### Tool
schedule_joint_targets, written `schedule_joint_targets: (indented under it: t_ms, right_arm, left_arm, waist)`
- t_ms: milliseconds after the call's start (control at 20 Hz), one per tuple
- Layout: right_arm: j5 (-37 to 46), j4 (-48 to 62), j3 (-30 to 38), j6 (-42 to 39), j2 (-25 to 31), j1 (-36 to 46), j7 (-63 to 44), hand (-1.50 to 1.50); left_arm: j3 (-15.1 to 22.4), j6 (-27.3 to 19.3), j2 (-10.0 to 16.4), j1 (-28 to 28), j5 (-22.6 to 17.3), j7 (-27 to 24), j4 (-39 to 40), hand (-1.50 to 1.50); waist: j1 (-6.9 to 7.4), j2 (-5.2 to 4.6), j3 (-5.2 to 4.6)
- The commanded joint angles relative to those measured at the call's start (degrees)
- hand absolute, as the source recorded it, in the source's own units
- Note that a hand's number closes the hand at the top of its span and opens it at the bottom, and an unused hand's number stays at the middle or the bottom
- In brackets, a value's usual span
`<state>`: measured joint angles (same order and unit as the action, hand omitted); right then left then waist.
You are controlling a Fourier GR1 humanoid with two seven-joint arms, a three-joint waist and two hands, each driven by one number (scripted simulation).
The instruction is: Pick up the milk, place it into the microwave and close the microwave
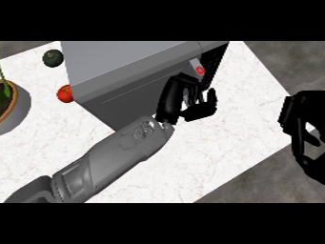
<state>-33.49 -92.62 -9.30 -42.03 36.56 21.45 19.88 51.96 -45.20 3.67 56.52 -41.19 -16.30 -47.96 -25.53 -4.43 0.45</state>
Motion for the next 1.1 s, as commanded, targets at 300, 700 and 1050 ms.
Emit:
schedule_joint_targets:
  t_ms: [300, 700, 1050]
  right_arm:
    - [-1.01, -3.86, -6.10, -4.75, 0.68, -4.17, -2.42, 1.50]
    - [-2.17, -8.34, -8.43, -2.00, -0.81, -9.59, -3.82, 1.50]
    - [-1.02, -13.00, -10.22, 0.72, -2.22, -14.06, -4.32, 1.50]
  left_arm:
    - [-12.99, 0.59, -3.59, -0.66, -12.90, 4.21, -1.51, 1.50]
    - [-16.38, 9.21, -3.67, -3.91, -19.64, 1.25, 0.82, 1.50]
    - [-15.37, 17.59, -1.43, -5.33, -23.88, -0.29, 3.28, 1.50]
  waist:
    - [2.57, -2.00, -1.18]
    - [5.54, -1.27, -0.96]
    - [7.44, -0.82, -0.96]
